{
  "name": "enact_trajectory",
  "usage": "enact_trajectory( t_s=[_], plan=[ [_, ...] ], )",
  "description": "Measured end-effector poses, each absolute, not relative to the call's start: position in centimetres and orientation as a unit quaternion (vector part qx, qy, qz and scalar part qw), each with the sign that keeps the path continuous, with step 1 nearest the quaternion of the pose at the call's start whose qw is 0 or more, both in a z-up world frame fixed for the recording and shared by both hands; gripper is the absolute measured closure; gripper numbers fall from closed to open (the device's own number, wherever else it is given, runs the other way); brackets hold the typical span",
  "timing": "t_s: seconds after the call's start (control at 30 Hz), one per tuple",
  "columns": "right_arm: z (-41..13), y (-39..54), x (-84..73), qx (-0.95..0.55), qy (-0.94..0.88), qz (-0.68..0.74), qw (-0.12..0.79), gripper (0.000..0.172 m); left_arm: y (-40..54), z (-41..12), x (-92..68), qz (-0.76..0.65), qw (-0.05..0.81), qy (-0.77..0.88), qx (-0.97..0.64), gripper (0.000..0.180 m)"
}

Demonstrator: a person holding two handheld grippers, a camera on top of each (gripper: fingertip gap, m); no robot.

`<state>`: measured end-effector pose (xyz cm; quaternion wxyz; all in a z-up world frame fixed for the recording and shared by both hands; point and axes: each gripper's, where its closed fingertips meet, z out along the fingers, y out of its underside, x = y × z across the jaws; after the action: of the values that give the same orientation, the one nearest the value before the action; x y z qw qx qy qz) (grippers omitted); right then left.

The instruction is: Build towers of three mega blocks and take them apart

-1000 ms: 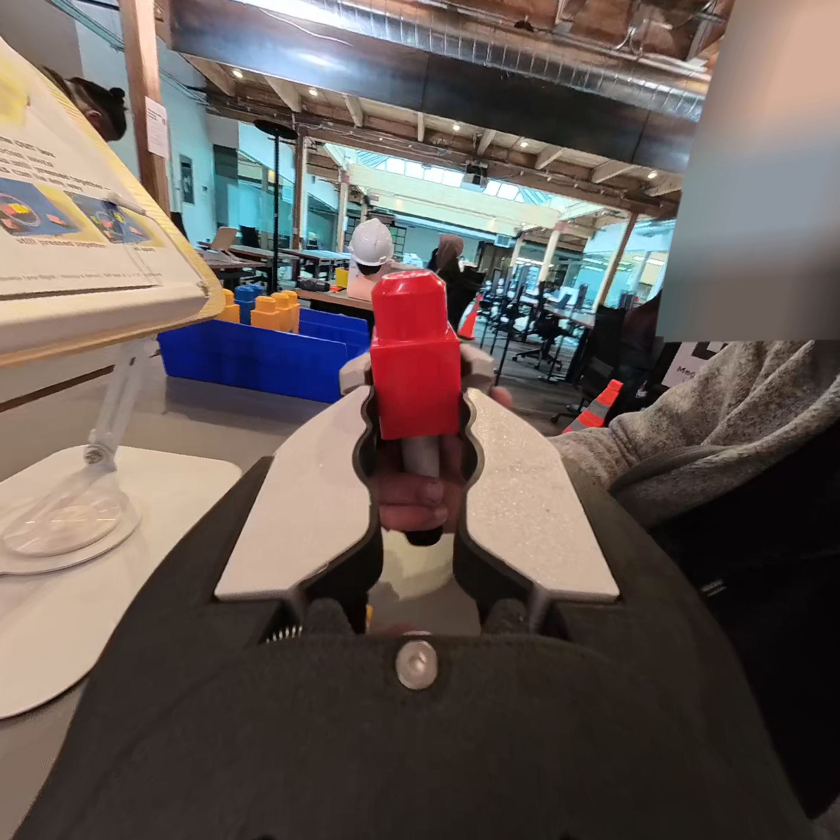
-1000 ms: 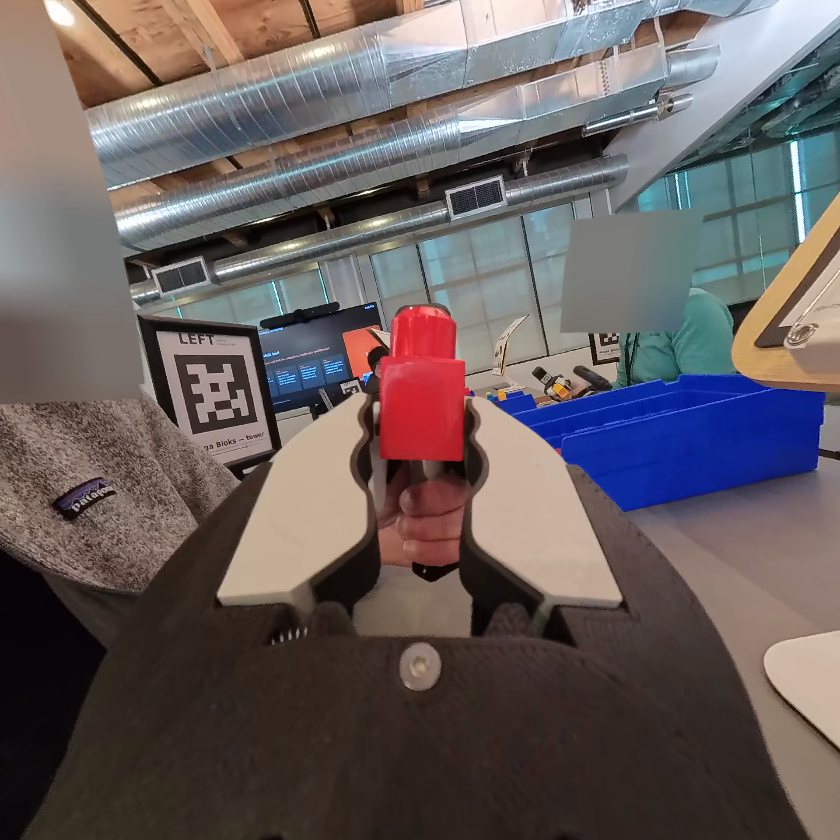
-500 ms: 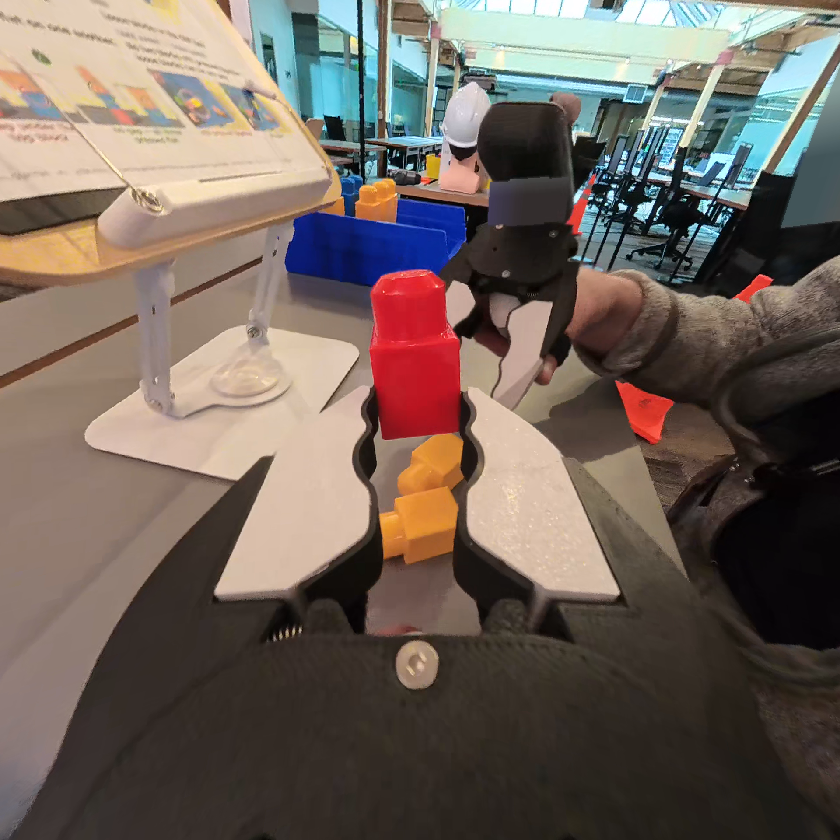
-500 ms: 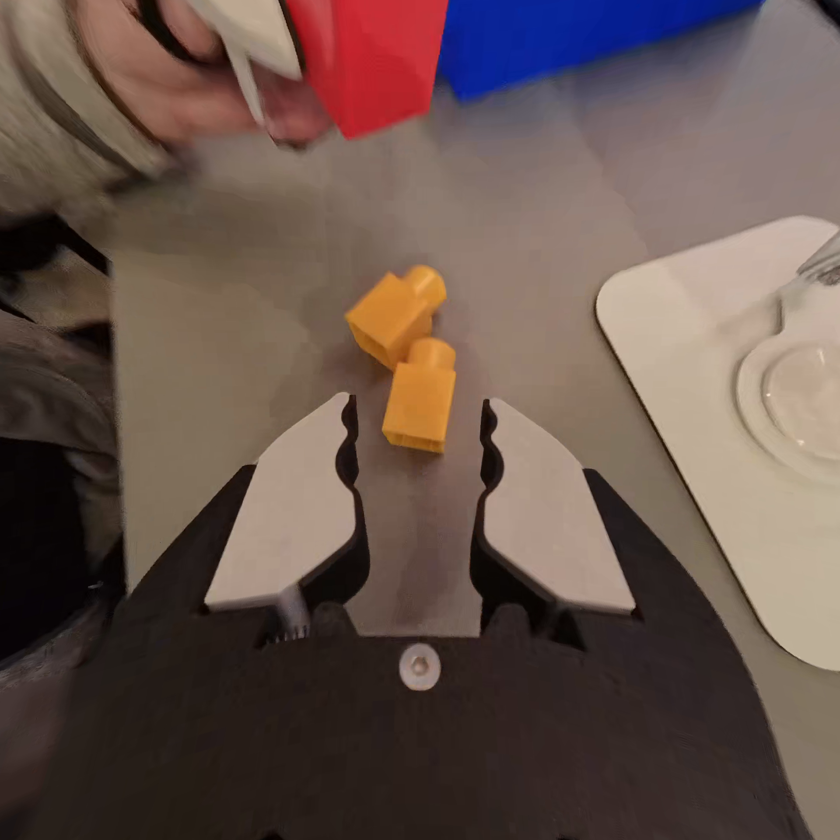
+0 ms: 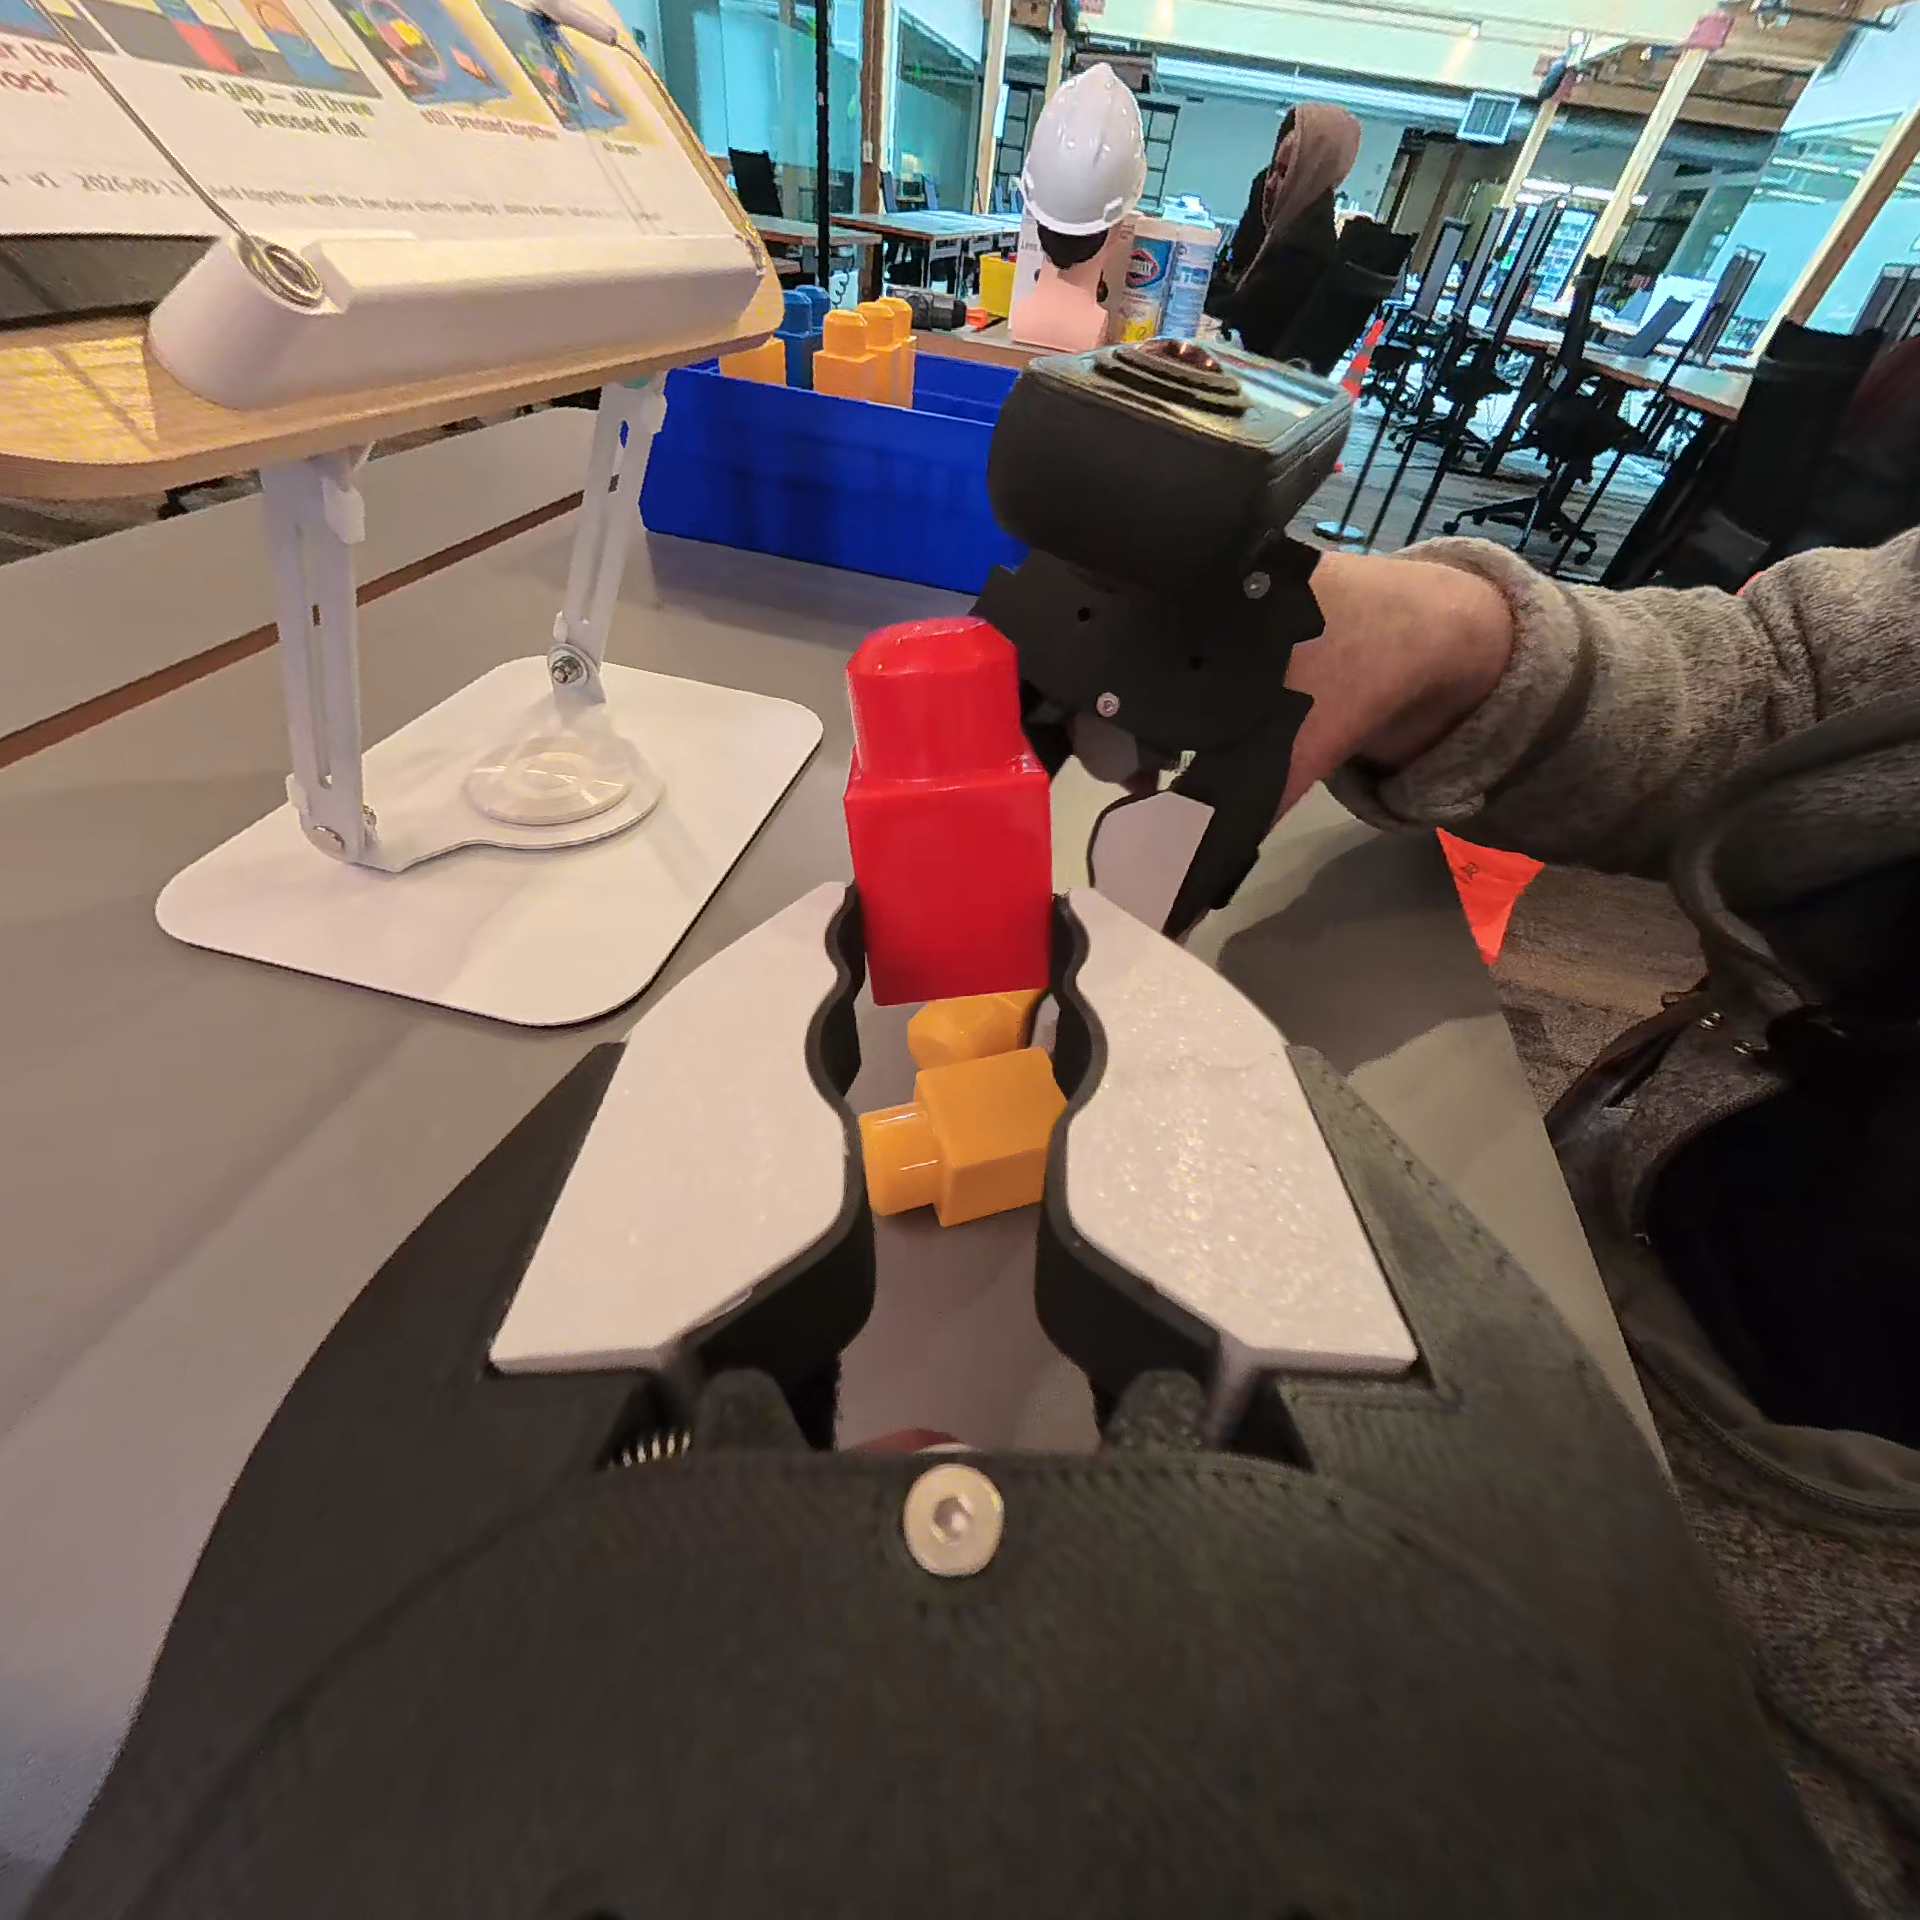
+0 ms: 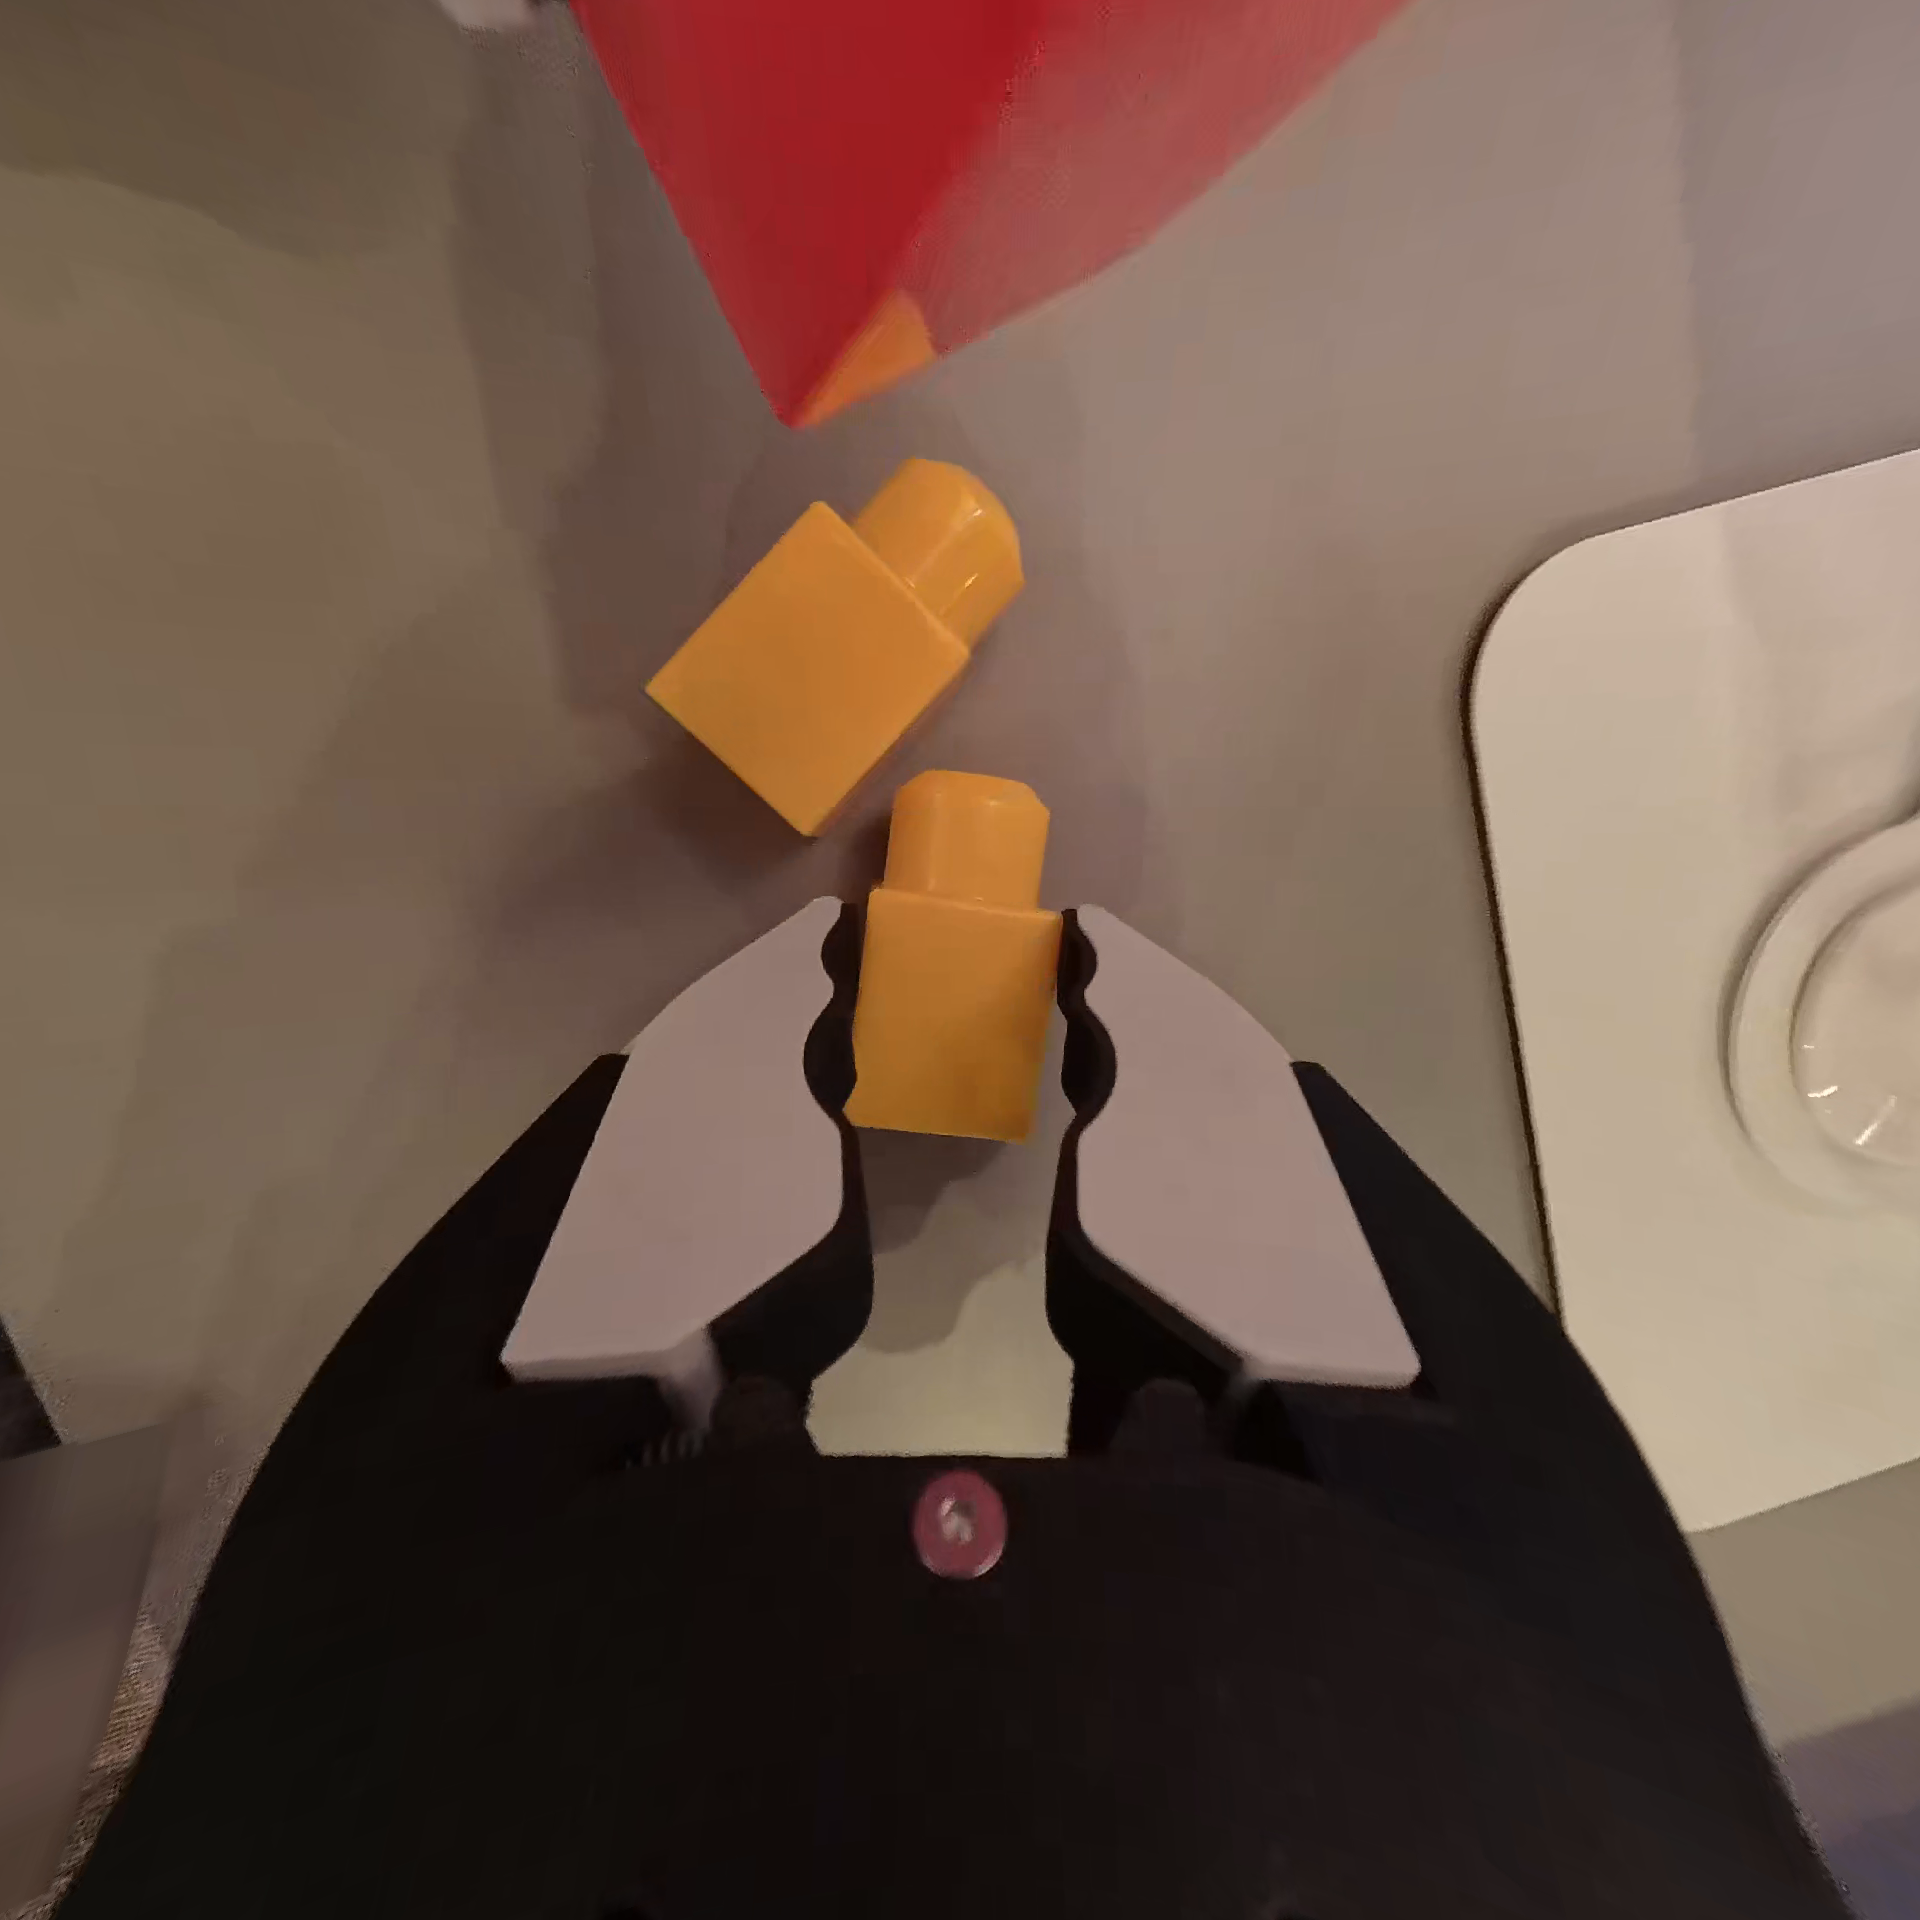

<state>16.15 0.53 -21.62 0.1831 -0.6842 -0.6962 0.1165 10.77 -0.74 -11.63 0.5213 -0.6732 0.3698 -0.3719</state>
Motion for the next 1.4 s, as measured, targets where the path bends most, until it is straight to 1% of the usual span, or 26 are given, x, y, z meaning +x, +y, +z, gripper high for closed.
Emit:
enact_trajectory(
  t_s=[0.07,0.17,0.27,0.37,0.47,0.57,0.83,1.2,1.4],
  plan=[
    [-21.4,1.0,16.1,-0.682,-0.692,0.126,0.2,0.135,-0.8,-11.6,10.7,-0.378,0.521,0.368,-0.671,0.147],
    [-18.8,0.8,15.4,-0.673,-0.656,0.24,0.243,0.135,-1.0,-10.9,10.8,-0.405,0.522,0.359,-0.659,0.147],
    [-12.7,1.4,15.6,-0.632,-0.579,0.398,0.327,0.135,-1.3,-10.0,11.1,-0.439,0.522,0.351,-0.641,0.147],
    [-5.9,2.0,17.0,-0.562,-0.48,0.547,0.392,0.135,-1.6,-9.3,12.2,-0.46,0.52,0.353,-0.627,0.147],
    [-1.3,2.3,18.5,-0.49,-0.414,0.636,0.429,0.135,-1.7,-8.9,14.0,-0.453,0.512,0.371,-0.628,0.147],
    [1.1,2.2,19.1,-0.44,-0.373,0.685,0.445,0.135,-1.7,-7.7,15.8,-0.479,0.517,0.377,-0.601,0.147],
    [3.0,1.5,19.0,-0.377,-0.345,0.692,0.509,0.135,-1.5,-6.0,18.8,-0.505,0.522,0.387,-0.567,0.147],
    [2.2,1.1,18.2,-0.384,-0.348,0.688,0.509,0.135,-1.0,-5.5,19.4,-0.504,0.535,0.38,-0.562,0.147],
    [2.1,0.6,17.8,-0.384,-0.355,0.684,0.509,0.135,-0.9,-4.5,19.2,-0.503,0.555,0.366,-0.553,0.147]
  ],
)
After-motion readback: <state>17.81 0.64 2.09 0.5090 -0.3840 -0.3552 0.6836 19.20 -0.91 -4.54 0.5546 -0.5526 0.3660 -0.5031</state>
